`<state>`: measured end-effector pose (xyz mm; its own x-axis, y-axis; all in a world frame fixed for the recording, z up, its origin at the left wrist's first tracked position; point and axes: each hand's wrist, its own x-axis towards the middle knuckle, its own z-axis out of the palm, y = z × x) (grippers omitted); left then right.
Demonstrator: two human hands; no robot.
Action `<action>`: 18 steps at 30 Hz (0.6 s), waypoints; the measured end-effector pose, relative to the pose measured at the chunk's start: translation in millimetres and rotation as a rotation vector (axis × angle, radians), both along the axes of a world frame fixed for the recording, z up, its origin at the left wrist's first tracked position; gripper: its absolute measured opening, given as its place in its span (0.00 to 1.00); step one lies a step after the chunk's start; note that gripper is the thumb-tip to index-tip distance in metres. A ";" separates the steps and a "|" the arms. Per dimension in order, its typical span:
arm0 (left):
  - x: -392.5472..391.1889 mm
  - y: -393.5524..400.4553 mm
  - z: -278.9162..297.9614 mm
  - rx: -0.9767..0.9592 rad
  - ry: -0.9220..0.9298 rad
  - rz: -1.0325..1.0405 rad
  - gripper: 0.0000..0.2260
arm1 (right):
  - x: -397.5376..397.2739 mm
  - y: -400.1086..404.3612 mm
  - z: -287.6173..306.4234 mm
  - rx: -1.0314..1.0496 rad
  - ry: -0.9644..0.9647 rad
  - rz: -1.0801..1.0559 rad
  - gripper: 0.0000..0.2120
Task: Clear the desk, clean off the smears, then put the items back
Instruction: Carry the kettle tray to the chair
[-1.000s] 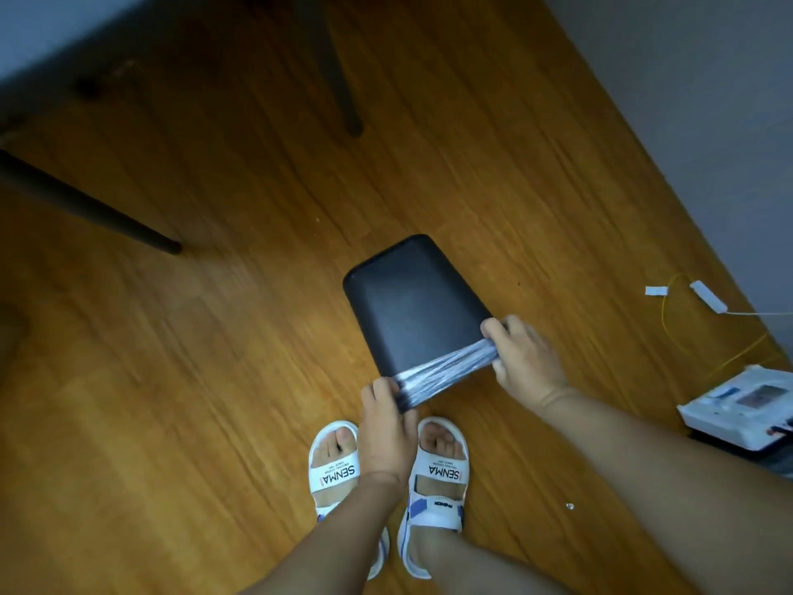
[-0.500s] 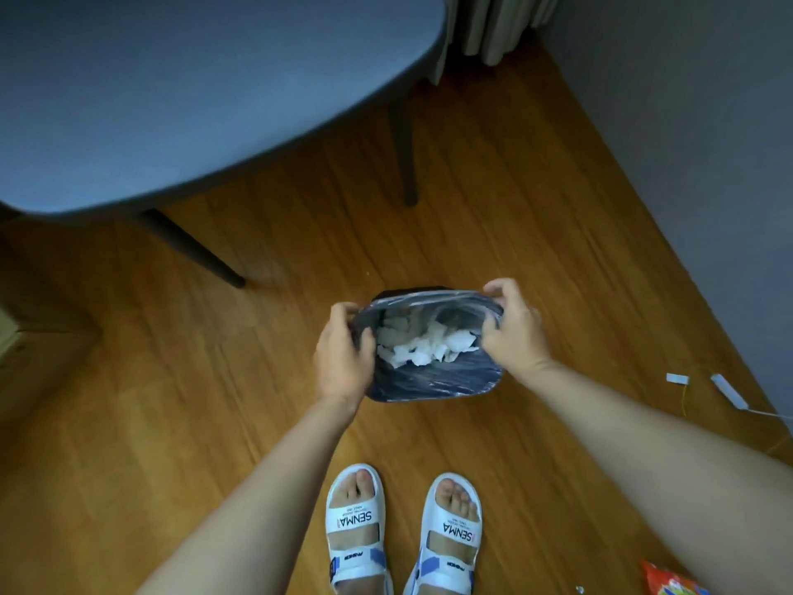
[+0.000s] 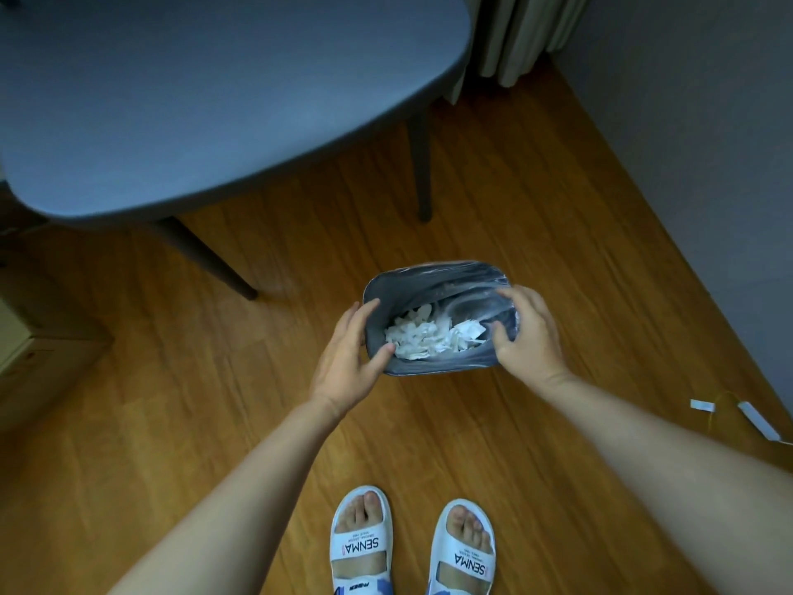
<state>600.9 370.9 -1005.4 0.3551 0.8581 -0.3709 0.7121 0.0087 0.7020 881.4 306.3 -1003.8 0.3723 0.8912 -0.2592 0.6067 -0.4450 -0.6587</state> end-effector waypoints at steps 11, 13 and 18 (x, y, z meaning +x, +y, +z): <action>-15.6 1.4 180.0 0.249 0.250 0.035 0.23 | -57.1 27.5 157.6 0.064 -0.205 0.197 0.20; -24.3 5.4 233.9 0.349 0.326 -0.002 0.22 | -73.2 36.9 209.3 0.087 -0.210 0.266 0.19; -57.8 3.4 382.9 0.403 0.326 0.115 0.21 | -118.8 52.3 359.2 0.120 -0.191 0.392 0.15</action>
<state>543.1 374.3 -622.6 0.1718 0.9820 -0.0787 0.9042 -0.1255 0.4082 762.6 358.6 -644.6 0.0320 0.9940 -0.1048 0.8301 -0.0848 -0.5511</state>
